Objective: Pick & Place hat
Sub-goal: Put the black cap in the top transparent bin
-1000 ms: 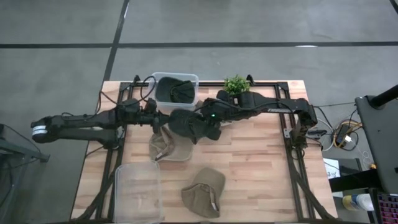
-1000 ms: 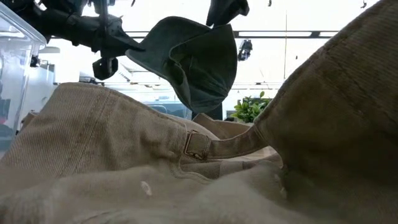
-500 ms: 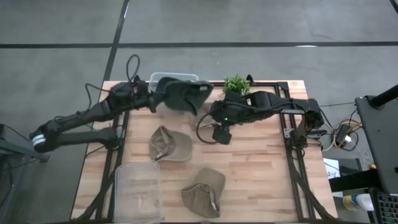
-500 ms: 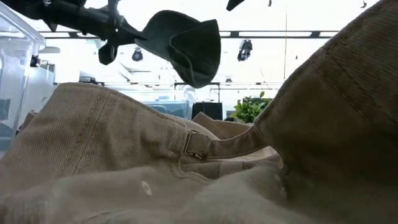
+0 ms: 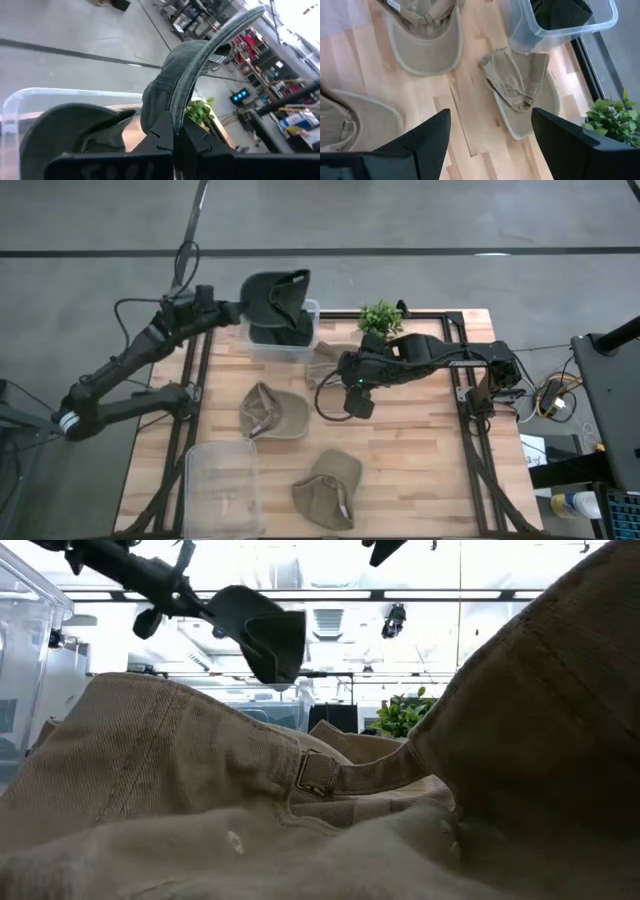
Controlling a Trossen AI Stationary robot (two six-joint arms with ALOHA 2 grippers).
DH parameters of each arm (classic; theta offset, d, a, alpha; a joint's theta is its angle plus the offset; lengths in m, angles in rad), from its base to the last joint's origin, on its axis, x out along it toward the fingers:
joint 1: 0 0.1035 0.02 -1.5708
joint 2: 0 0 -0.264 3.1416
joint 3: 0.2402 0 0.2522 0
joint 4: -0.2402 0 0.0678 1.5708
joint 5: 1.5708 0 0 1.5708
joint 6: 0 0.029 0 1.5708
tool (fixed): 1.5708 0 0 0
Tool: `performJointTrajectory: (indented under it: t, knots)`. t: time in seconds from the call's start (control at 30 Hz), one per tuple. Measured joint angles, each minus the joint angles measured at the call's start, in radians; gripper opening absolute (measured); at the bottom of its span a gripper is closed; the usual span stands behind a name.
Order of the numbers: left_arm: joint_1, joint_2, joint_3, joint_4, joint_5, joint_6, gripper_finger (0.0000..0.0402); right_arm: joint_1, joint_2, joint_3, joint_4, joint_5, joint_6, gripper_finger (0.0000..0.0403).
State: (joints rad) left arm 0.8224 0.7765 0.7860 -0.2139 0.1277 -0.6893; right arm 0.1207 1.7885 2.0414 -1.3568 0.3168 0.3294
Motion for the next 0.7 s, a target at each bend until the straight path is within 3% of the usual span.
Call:
performJointTrajectory:
  t: [0.33,0.53,0.7]
  knots:
    - [0.053,0.091,-0.045,-0.026,0.148,-0.108,0.0004,0.0,0.0,-0.054,0.0,0.0,0.0,0.0268]
    - [0.055,0.138,-0.072,-0.043,0.145,-0.135,0.0005,0.0,0.0,-0.102,0.001,0.0,0.003,0.0263]
    - [0.055,0.174,-0.071,-0.069,0.148,-0.123,0.0031,0.0,0.0,-0.136,0.0,0.0,0.009,0.0267]
